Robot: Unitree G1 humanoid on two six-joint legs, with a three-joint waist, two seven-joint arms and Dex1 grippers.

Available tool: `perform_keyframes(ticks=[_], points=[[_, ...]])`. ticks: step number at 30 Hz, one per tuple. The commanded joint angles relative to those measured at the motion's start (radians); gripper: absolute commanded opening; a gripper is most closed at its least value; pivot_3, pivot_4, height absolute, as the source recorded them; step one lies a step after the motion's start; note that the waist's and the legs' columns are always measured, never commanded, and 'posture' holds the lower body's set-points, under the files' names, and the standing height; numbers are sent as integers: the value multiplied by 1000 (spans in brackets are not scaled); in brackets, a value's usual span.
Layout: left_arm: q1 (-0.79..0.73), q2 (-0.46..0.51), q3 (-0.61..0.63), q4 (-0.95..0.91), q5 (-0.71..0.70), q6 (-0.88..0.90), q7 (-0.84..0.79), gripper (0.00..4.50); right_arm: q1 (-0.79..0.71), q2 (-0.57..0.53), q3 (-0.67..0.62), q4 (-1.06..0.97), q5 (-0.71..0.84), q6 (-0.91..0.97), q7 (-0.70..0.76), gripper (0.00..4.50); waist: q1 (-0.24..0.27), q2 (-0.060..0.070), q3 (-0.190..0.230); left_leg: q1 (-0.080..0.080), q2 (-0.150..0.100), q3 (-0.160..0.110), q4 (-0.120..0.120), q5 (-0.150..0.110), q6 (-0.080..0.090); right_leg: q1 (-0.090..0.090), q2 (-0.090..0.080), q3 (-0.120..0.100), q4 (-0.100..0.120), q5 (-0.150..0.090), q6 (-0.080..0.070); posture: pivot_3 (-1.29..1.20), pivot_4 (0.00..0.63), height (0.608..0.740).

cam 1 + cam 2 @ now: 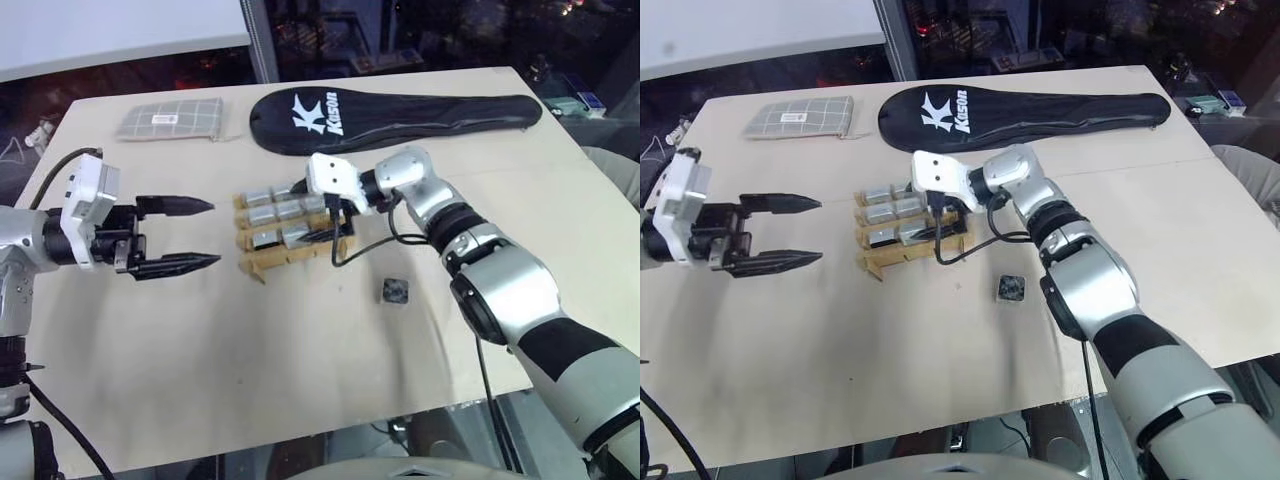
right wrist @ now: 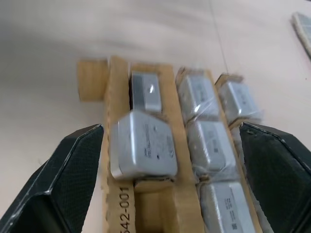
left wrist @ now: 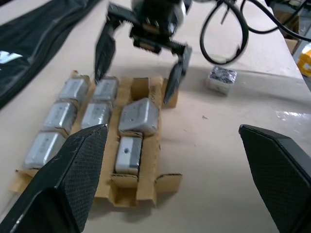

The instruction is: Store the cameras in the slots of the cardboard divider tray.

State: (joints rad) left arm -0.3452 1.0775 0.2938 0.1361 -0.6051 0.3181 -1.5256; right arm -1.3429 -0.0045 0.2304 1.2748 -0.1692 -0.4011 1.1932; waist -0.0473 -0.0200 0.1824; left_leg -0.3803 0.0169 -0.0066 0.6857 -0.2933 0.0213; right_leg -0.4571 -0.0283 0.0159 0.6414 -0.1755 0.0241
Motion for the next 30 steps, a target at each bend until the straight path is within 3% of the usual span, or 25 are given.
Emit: perform_keyframes(ticks=[1, 10, 18, 26, 30], points=[[-16, 8, 8, -1, 5, -13, -14, 4500, 9, 7, 15, -23, -24, -40, -29, 4435, 0, 0, 0, 0, 0, 0, 0, 0, 0, 0, 0, 0, 0, 0, 0, 0, 150, 740], [-4, 12, 19, -11, 8, -3, -18, 4500, 19, 21, 29, -22, -55, -66, -82, 4435, 1, 0, 0, 0, 0, 0, 0, 0, 0, 0, 0, 0, 0, 0, 0, 0, 150, 740], [-8, 10, 14, -10, 11, -3, -20, 4500, 25, 18, 13, -20, -36, -49, -56, 836, 1, 0, 0, 0, 0, 0, 0, 1, -1, 0, 0, 0, 1, 0, 0, 0, 150, 740], [-16, 5, 5, -4, 15, -6, -22, 4500, 9, 9, -8, -24, -18, -26, -21, 730, 1, 0, 0, 0, 0, 0, 0, 1, -1, 0, 0, 0, 1, 0, 0, 0, 150, 740], [-23, 6, -2, 5, 19, -10, -27, 4500, -38, -1, -19, -15, -1, 42, 68, 730, 2, 0, 0, 0, 0, 0, 0, 1, -1, 0, 0, 0, 0, 0, 0, 0, 150, 740]])
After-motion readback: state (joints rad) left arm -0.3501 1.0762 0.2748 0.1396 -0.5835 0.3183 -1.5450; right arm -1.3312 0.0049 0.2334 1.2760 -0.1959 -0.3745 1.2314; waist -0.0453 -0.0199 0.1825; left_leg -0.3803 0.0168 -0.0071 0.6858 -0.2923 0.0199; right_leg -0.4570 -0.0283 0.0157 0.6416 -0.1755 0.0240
